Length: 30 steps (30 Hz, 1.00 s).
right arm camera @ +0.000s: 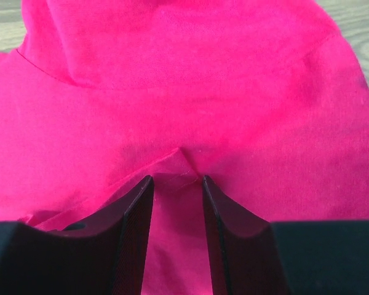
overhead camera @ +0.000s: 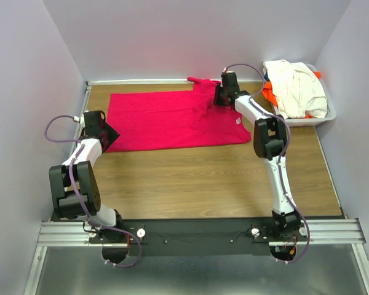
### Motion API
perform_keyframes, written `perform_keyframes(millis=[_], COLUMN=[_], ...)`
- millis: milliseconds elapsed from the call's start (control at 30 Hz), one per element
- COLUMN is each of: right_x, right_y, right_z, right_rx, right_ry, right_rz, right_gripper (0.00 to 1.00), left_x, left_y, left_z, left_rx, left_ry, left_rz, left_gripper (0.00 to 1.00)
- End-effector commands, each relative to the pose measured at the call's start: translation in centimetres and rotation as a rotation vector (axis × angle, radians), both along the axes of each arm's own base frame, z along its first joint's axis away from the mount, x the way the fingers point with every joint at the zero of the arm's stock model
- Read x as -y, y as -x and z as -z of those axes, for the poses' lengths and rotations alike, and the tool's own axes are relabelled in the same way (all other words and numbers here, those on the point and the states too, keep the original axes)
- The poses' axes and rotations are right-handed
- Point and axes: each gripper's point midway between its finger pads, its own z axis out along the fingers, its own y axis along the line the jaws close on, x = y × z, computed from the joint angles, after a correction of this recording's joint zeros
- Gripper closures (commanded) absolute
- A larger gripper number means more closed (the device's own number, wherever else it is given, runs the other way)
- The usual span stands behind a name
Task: Fold and stack the t-shirts
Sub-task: Fold the tshirt
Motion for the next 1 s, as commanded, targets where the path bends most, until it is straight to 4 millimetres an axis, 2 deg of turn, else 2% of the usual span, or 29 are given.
perform_keyframes(millis=[0, 67, 167, 200, 333, 533, 733, 967], right_x=[-0.1, -0.2, -0.3, -0.4, -0.6, -0.3, 0.6, 2.4], right_y=[-0.4, -0.4, -0.5, -0.5, -0.5, -0.6, -1.1, -1.0], right_z=[1.2, 1.3, 1.3, 1.3, 1.4, 0.3, -3.1, -5.0], right_rx=[-0.004, -0.006, -0.003, -0.004, -0.004, 0.012, 0.069, 0.106], right_ry=[0.023, 0.021, 0.018, 0.015, 0.009, 0.015, 0.025, 0.064], right_rz=[-0.011, -0.015, -0.017, -0.018, -0.025, -0.010, 0.043, 0.123], right_gripper=[0.56, 0.59, 0.69, 0.69, 0.82, 0.99, 1.00, 1.00], left_x=[-0.1, -0.1, -0.1, -0.1, -0.1, -0.2, -0.3, -0.3], left_y=[0.0, 0.0, -0.1, -0.1, -0.1, 0.0, 0.3, 0.7], left_z=[0.2, 0.2, 0.3, 0.3, 0.6, 0.7, 1.3, 2.3], left_rx=[-0.009, -0.009, -0.011, -0.011, -0.014, -0.019, -0.036, -0.055], left_ry=[0.002, 0.002, 0.003, 0.003, 0.004, 0.003, 0.005, 0.018], left_rz=[0.008, 0.008, 0.007, 0.007, 0.007, 0.005, -0.009, -0.014], left_gripper=[0.48, 0.48, 0.48, 0.48, 0.48, 0.48, 0.48, 0.48])
